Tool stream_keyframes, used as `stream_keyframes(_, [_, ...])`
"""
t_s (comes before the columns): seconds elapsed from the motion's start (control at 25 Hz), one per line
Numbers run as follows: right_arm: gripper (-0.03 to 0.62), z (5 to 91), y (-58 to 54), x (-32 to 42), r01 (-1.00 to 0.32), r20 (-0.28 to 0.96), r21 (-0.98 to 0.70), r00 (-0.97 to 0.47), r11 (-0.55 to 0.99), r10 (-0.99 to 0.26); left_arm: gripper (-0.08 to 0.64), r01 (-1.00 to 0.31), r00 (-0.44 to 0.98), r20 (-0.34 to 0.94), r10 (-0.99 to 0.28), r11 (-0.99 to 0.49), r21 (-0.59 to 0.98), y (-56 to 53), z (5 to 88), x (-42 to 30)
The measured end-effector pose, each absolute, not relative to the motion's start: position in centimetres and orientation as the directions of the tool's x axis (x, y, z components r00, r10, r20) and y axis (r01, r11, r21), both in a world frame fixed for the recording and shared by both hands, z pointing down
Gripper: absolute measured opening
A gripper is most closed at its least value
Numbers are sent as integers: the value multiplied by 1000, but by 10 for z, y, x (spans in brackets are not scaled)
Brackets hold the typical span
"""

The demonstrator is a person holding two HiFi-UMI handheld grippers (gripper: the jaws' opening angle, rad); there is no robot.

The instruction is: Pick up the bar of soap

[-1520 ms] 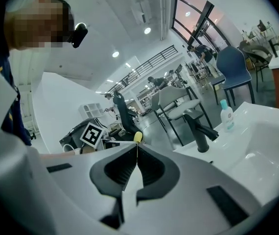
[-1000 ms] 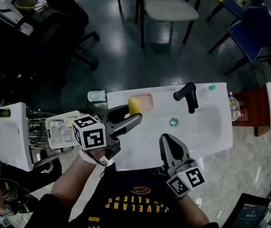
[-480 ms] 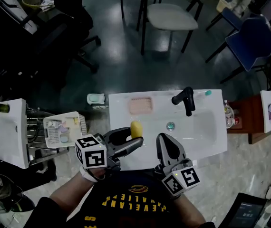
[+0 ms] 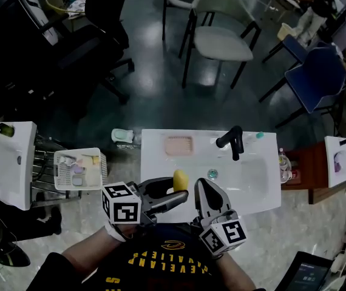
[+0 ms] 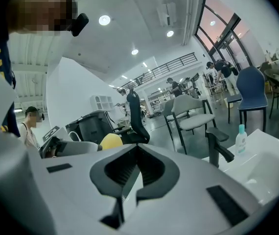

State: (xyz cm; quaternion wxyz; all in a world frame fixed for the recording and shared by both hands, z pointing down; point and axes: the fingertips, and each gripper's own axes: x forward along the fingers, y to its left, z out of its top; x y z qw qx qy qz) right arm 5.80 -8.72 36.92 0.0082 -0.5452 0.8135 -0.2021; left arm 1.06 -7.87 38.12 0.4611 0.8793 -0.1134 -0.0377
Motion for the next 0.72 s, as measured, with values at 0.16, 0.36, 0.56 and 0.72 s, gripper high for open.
stream_keyframes(0.16, [15,366,-83,58,-884,192,-323,-411,338,-891,266,-171,969,30,-245,-578,798,-76,376,9])
stream_keyframes(0.36, [15,357,-80,55,-877,165,-318,-425,360,-890,265,-167,969,20,-245,-597,785,-69,369,8])
stream_keyframes(0.56, [15,353,-78,56,-880,168,-295,-432,373,-886,267,-155,970,3,-245,-603,782,-66,364,9])
stream_keyframes(0.72, [15,354,-77,60,-887,173,-285,-421,364,-891,265,-158,970,7,-242,-607,779,-64,366,10])
